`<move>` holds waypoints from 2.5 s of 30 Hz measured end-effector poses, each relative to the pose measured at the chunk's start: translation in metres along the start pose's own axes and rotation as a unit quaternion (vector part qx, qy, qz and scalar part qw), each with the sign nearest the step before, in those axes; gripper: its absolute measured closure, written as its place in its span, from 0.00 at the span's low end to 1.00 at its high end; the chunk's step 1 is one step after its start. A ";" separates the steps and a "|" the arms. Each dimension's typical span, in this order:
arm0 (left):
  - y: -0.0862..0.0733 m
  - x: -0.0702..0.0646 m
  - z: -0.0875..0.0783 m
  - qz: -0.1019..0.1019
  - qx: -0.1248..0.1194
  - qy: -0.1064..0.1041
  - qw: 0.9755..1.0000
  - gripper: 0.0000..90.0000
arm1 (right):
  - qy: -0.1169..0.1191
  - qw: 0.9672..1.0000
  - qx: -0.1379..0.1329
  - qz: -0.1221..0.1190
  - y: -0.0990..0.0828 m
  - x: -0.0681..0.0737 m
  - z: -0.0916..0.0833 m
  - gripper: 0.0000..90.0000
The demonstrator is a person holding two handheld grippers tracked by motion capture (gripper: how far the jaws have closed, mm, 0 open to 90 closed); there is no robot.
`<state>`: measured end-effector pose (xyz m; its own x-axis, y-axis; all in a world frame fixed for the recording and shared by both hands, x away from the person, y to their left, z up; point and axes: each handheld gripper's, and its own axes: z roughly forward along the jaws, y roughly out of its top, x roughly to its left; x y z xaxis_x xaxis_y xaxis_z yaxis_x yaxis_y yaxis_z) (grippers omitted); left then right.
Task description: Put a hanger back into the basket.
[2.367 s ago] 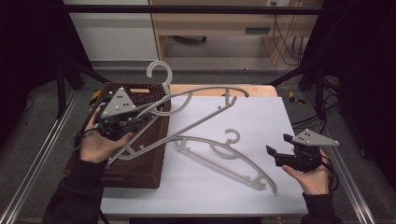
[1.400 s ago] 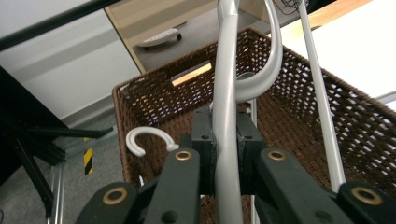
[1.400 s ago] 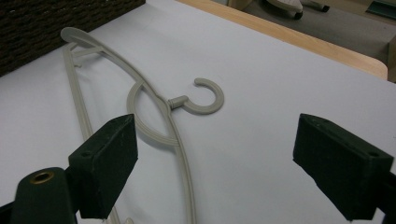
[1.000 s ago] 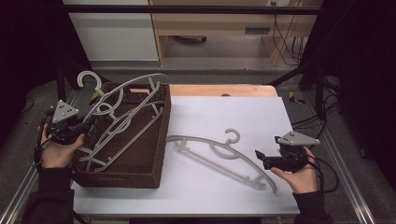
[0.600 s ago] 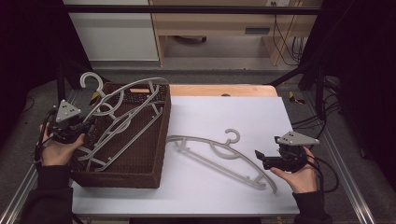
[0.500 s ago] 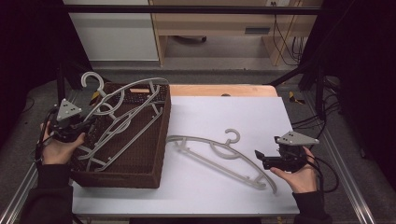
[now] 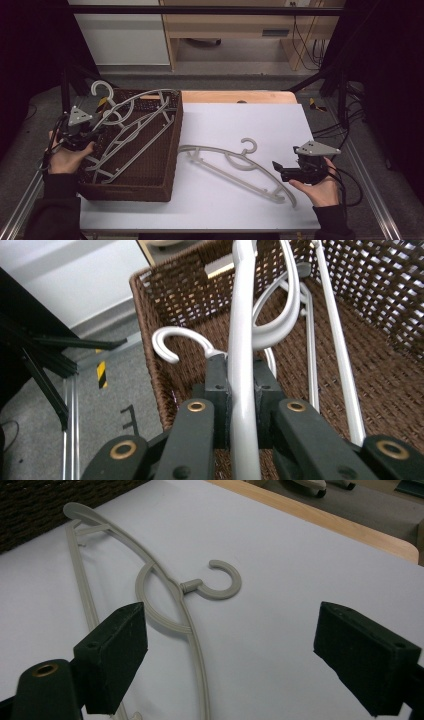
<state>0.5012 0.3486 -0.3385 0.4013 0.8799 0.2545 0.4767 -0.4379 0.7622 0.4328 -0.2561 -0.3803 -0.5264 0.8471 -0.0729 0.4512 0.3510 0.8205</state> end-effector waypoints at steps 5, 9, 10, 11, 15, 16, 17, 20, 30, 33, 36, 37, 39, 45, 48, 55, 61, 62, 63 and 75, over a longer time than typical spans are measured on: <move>-0.003 -0.005 0.007 0.001 0.012 -0.013 1.000 0.91 | -0.001 1.000 0.001 0.002 0.000 0.000 0.000 0.16; -0.007 -0.007 0.014 -0.015 0.023 -0.029 0.999 0.91 | 0.002 1.000 0.002 -0.001 0.000 0.001 0.001 0.16; -0.008 -0.008 0.016 -0.016 0.028 -0.030 0.999 0.91 | 0.003 1.000 0.002 0.002 0.000 0.001 0.002 0.16; -0.008 -0.009 0.018 -0.020 0.034 -0.032 0.999 0.91 | 0.001 1.000 0.001 -0.002 0.000 0.000 0.002 0.16; -0.009 -0.014 0.030 -0.023 0.067 -0.040 0.997 0.91 | 0.001 1.000 0.002 -0.001 0.000 0.001 0.002 0.16; -0.009 -0.014 0.032 -0.022 0.075 -0.040 0.996 0.91 | 0.002 1.000 0.002 0.000 0.000 0.001 0.002 0.16; -0.010 -0.015 0.034 -0.026 0.080 -0.040 0.996 0.91 | 0.002 1.000 0.002 0.001 0.000 0.001 0.002 0.16; -0.014 -0.013 0.039 -0.040 0.107 -0.049 0.992 0.90 | 0.002 1.000 0.001 0.000 0.001 0.001 0.002 0.16; -0.014 -0.014 0.033 -0.040 0.103 -0.045 0.993 0.66 | 0.005 1.000 0.004 -0.001 0.002 0.003 0.005 0.17; -0.011 -0.016 0.024 -0.035 0.086 -0.031 0.995 0.60 | 0.004 1.000 0.005 0.001 0.002 0.003 0.007 0.17; -0.008 -0.021 0.011 -0.039 0.048 -0.023 0.998 0.54 | 0.003 1.000 0.006 0.001 0.002 0.003 0.007 0.17; -0.007 -0.023 0.006 -0.043 0.031 -0.026 0.998 0.53 | 0.002 1.000 0.007 0.001 0.002 0.003 0.007 0.17; -0.007 -0.034 -0.005 -0.047 -0.015 -0.029 0.998 0.49 | 0.001 1.000 0.008 0.000 0.002 0.003 0.008 0.18; -0.006 -0.052 -0.019 -0.050 -0.062 -0.046 0.996 0.43 | 0.000 1.000 0.017 0.010 0.001 0.002 0.016 0.21; -0.003 -0.062 -0.025 -0.047 -0.082 -0.058 0.994 0.39 | -0.002 0.999 0.034 0.005 -0.003 0.003 0.025 0.22; 0.000 -0.085 -0.031 -0.041 -0.111 -0.071 0.990 0.35 | -0.008 0.997 0.076 -0.014 -0.008 0.011 0.044 0.24; 0.000 -0.096 -0.034 -0.037 -0.124 -0.084 0.988 0.33 | -0.007 0.996 0.090 -0.018 -0.011 0.014 0.054 0.26; 0.000 -0.098 -0.035 -0.037 -0.125 -0.084 0.988 0.33 | -0.007 0.996 0.090 -0.018 -0.011 0.014 0.054 0.26; 0.000 -0.100 -0.035 -0.032 -0.126 -0.085 0.988 0.33 | -0.006 0.996 0.091 -0.014 -0.013 0.015 0.057 0.26; 0.006 -0.125 -0.039 -0.009 -0.133 -0.102 0.986 0.32 | -0.006 0.991 0.136 0.003 -0.032 0.006 0.076 0.34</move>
<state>0.4231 0.2430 -0.3427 0.5561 0.8199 0.1358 0.2738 -0.3351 0.9015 0.4697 -0.2322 -0.4501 -0.5155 0.8535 -0.0755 0.6325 0.4384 0.6386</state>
